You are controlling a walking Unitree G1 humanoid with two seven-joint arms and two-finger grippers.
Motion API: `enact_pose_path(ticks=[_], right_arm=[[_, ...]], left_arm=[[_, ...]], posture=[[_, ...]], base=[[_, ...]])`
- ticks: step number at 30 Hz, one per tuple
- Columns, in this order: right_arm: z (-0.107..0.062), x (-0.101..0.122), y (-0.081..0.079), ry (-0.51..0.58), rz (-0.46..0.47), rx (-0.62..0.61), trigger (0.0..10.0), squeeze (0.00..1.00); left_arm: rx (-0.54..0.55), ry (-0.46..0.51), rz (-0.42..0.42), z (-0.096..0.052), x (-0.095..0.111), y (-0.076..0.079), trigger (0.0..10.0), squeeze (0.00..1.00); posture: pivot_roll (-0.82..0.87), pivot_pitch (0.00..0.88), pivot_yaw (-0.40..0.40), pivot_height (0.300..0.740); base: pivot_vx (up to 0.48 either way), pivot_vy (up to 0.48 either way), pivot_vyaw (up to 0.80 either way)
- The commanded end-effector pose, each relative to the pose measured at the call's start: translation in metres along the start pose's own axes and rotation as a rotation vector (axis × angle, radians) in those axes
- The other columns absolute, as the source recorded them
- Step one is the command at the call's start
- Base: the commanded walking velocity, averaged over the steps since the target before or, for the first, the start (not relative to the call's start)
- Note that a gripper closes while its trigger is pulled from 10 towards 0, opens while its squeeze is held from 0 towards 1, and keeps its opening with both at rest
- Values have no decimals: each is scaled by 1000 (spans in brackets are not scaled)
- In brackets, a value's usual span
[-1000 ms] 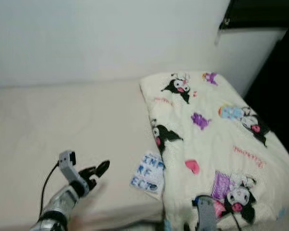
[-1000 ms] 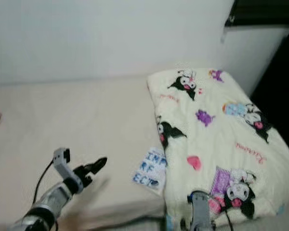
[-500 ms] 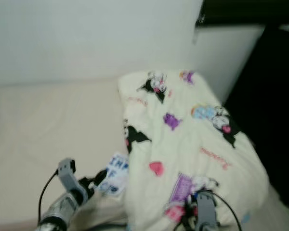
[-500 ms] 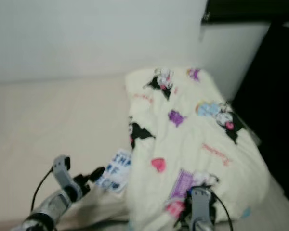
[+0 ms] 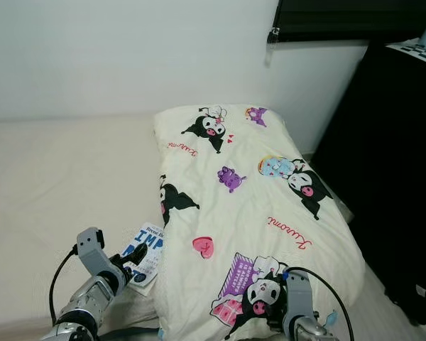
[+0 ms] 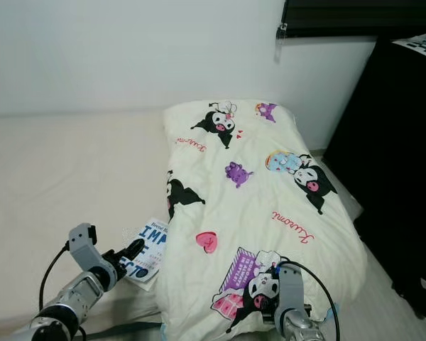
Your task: Clean up the room
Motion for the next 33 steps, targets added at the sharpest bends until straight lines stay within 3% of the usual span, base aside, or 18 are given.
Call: enact_pose_path(ticks=[1, 5, 13, 18, 23, 26, 33], right_arm=[[0, 0, -3, 1, 15, 9, 10000, 0], [1, 5, -6, 18, 21, 23, 10000, 0], [1, 17, -13, 53, 43, 55, 10000, 0], [1, 53, -30, 155, 105, 145, 10000, 0], [-1, 70, -37, 204, 125, 190, 10000, 0], [-6, 100, -51, 296, 145, 274, 10000, 0], [-20, 136, -75, 422, 160, 403, 10000, 0]], left_arm=[[60, -3, 8, -3, 2, -15, 10000, 0], [118, -24, -7, -7, 0, -27, 10000, 0], [127, -46, -50, -10, -10, -30, 10000, 0], [163, -49, -134, -11, -15, -33, 10000, 0], [164, -45, -163, -10, -15, -31, 10000, 0], [157, 2, -262, -5, -6, -25, 10000, 0], [124, 68, -374, 5, 14, -10, 10000, 0]], posture=[[-204, 92, -27, 700], [-207, 99, -27, 680], [-232, 111, -29, 660], [-258, 121, -34, 640], [-270, 130, -34, 630], [-283, 144, -35, 615], [-299, 171, -29, 585]], base=[[0, 0, 0], [0, 0, 0], [0, 0, 0], [0, 0, 0], [0, 0, 0], [0, 0, 0], [0, 0, 0]])
Point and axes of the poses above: a point about 5 cm out from each wrist's last joint towards the gripper, its own z axis pointing out of the wrist towards the gripper, its own x axis along the axis of the wrist's last joint, y = z × x, the point moved 6 cm from there along z, pointing out of the wrist towards the gripper, and after that the axes turned 8 degrees about z, right-handed, at the moved point
